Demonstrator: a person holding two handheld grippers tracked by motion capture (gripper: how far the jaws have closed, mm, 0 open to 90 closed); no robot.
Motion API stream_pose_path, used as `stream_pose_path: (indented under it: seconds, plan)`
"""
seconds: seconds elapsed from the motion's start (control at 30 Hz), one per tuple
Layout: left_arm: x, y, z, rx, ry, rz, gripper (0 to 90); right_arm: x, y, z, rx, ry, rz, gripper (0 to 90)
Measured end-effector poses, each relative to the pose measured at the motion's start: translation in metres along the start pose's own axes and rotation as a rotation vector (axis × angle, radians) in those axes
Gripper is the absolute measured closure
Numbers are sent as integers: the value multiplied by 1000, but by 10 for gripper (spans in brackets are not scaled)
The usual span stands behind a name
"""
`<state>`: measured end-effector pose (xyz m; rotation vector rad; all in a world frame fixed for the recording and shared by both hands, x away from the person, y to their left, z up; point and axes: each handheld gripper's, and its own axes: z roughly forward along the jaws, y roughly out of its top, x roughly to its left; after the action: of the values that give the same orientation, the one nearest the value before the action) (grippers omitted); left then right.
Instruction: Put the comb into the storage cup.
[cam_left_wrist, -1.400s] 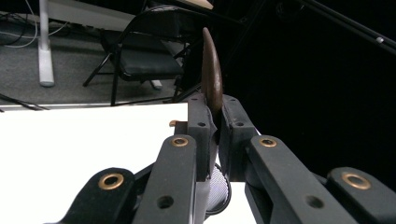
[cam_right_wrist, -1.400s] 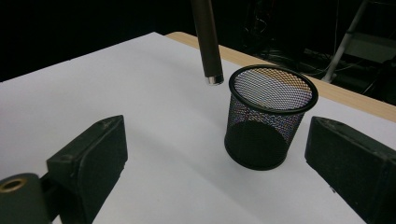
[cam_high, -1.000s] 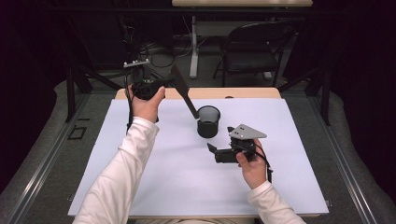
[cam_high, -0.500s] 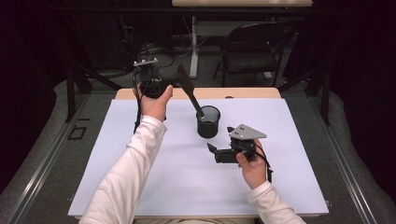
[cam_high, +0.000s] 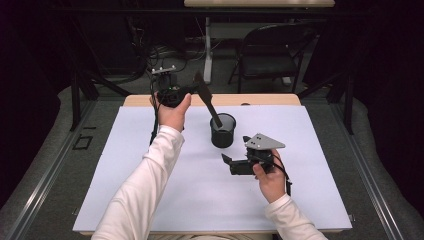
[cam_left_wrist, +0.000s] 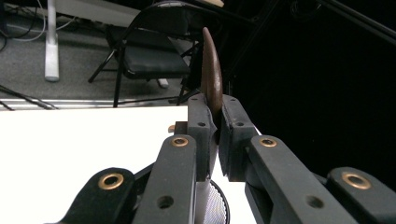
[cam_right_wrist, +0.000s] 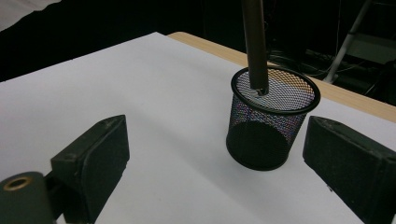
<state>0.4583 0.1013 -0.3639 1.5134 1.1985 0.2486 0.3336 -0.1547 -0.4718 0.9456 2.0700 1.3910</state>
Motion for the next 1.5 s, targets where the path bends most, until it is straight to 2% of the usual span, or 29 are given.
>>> stream_pose_path:
  seconds: [0.67, 1.5]
  plan:
    - [-8, -12, 19, 37, 17, 14, 844, 1, 0, 0, -2, 6, 0, 70]
    - [-5, -32, 40, 94, 48, 21, 843, 3, 0, 1, 6, 11, -9, 71]
